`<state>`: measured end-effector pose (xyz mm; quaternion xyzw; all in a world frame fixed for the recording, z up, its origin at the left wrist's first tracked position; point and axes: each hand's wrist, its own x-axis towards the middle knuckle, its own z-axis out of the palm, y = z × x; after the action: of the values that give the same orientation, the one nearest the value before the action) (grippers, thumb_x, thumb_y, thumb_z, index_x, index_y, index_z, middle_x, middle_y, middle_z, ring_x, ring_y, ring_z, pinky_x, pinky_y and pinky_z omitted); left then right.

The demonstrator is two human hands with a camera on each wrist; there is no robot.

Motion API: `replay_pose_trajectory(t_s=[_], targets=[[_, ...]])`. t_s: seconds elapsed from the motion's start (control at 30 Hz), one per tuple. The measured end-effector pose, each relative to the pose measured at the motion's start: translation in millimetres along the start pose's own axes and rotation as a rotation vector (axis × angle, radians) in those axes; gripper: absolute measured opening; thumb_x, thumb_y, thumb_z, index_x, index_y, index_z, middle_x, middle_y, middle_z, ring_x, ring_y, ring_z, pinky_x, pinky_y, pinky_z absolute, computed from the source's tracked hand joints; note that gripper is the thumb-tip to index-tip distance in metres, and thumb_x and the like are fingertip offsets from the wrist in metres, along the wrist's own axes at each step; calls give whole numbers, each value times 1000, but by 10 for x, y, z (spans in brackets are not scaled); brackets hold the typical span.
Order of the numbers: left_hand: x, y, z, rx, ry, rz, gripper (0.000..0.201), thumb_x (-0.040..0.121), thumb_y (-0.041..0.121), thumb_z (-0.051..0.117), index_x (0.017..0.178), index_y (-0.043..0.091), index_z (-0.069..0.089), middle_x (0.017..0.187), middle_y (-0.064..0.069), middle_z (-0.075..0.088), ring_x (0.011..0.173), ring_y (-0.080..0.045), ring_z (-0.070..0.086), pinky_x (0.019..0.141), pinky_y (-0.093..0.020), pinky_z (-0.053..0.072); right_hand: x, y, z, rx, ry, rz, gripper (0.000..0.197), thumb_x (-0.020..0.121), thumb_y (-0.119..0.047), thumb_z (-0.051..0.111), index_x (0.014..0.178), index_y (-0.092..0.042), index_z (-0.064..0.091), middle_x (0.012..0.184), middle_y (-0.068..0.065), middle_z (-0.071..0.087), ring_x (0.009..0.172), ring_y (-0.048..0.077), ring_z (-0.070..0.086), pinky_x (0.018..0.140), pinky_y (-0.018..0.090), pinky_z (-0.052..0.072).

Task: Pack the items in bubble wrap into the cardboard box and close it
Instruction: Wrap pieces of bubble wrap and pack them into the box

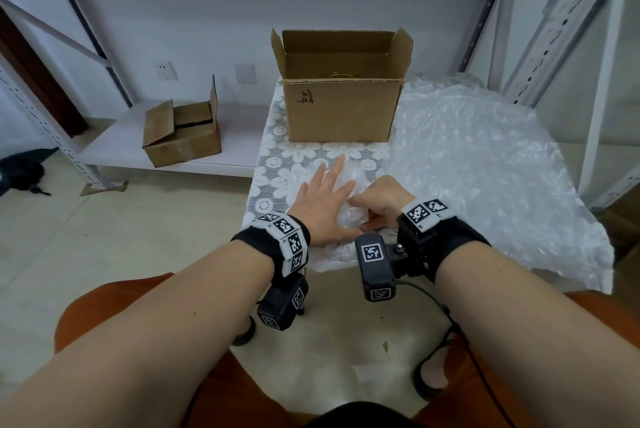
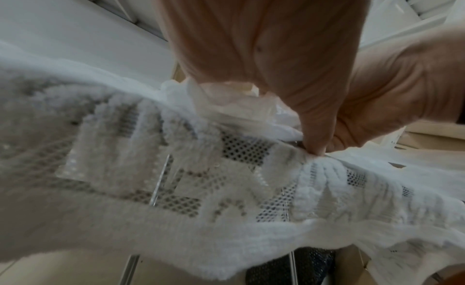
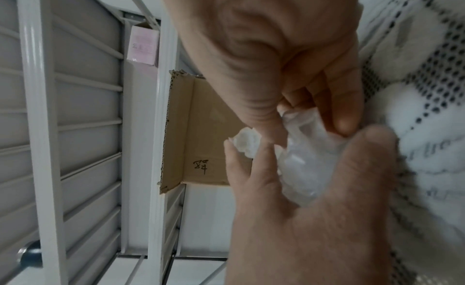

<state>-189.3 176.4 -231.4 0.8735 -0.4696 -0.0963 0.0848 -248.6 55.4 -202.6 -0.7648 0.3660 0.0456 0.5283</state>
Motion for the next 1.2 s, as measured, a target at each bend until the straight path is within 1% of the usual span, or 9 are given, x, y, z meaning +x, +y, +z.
replay_pose_trajectory(t_s=[0.23, 0.3, 0.57, 0.7, 0.77, 0.87, 1.0, 1.1, 1.2], targets=[[-17, 67, -55, 5, -88, -10, 104, 72, 64, 63, 152, 22, 11, 158, 9, -20, 147, -23, -14, 116, -58, 8, -101, -12, -4, 195, -93, 12, 15, 83, 7, 60, 72, -1, 51, 64, 12, 50, 59, 28, 60, 69, 45, 57], [-13, 54, -71, -6, -62, -21, 99, 74, 59, 64, 151, 24, 14, 159, 11, -14, 147, -23, -13, 117, -57, 9, -131, -24, -5, 289, -134, 35, 11, 84, 7, 59, 78, 0, 53, 68, 14, 53, 58, 27, 60, 61, 38, 57], [0, -66, -150, -117, 204, -22, 79, 79, -8, 57, 147, 24, 32, 158, 9, 18, 147, -19, 12, 117, -40, 24, -151, -93, -10, 567, -200, -30, 6, 85, 2, 62, 90, 5, 61, 77, 19, 67, 64, 26, 69, 57, 30, 59], [-53, -23, -485, -346, 287, -62, 36, 94, 11, 51, 128, 20, 56, 125, -4, 62, 112, -22, 58, 93, -33, 46, -152, -185, -92, 634, -218, -120, 25, 91, -27, 61, 96, -2, 63, 83, 13, 68, 72, 23, 69, 60, 27, 59], [-44, -56, -668, -523, 286, -111, 28, 97, 16, 48, 122, 11, 60, 117, -10, 65, 104, -26, 61, 91, -38, 49, -106, -243, -143, 575, -149, -149, 30, 90, -39, 60, 96, -10, 58, 99, 10, 62, 89, 24, 63, 74, 34, 56], [-9, -173, -866, -1219, 217, -276, 29, 95, 13, 53, 121, 4, 58, 113, -14, 66, 98, -27, 64, 84, -38, 55, -57, -305, -185, 406, -93, -183, 55, 80, -51, 67, 120, -17, 49, 126, 3, 51, 115, 23, 50, 99, 48, 43], [-7, -195, -1013, -1713, 86, -367, 28, 92, 12, 57, 119, 2, 56, 93, -14, 72, 75, -25, 72, 59, -37, 60, -53, -404, -69, 506, -146, -295, 56, 79, -39, 72, 126, -16, 52, 118, 6, 66, 105, 25, 65, 89, 50, 53], [45, -173, -1061, -1866, 52, -430, 44, 89, 24, 64, 127, 6, 54, 111, -18, 68, 89, -31, 71, 68, -46, 60, 1, -497, -4, 476, 90, -370, 65, 66, -45, 78, 120, -17, 54, 111, 3, 67, 97, 19, 68, 85, 42, 57], [130, -172, -1173, -1896, 41, -432, 53, 84, 34, 69, 128, 9, 55, 116, -19, 67, 102, -36, 67, 80, -52, 56, 27, -610, -72, 478, 180, -442, 53, 74, -28, 79, 117, -14, 52, 108, 1, 65, 94, 15, 67, 78, 32, 58]])
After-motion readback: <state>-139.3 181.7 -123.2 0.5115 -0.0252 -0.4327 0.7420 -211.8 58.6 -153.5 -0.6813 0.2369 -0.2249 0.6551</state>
